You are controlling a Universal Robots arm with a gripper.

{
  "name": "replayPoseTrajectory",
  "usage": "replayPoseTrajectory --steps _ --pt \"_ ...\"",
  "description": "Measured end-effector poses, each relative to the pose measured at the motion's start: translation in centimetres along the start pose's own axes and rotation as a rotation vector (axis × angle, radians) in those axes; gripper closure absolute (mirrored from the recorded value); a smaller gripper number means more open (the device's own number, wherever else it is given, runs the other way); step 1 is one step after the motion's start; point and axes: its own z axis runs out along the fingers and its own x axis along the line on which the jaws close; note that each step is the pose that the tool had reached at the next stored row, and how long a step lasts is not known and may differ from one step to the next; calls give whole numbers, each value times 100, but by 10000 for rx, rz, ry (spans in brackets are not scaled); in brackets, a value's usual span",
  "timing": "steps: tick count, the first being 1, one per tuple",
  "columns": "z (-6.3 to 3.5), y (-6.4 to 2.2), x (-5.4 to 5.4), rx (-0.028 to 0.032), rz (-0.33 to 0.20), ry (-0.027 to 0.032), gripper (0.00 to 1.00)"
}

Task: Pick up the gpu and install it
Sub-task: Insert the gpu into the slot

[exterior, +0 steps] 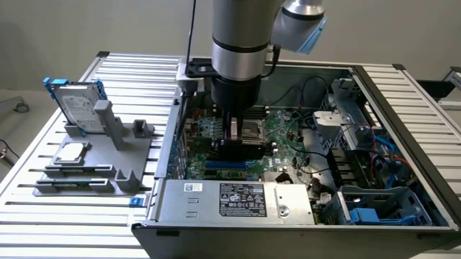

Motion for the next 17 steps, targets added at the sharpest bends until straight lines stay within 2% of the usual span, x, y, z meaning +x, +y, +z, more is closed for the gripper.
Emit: replayPoseTrajectory --steps 9,17 --pt "113 13 0 -1 0 -1 73" --pt "154 20 0 -16 1 -2 73"
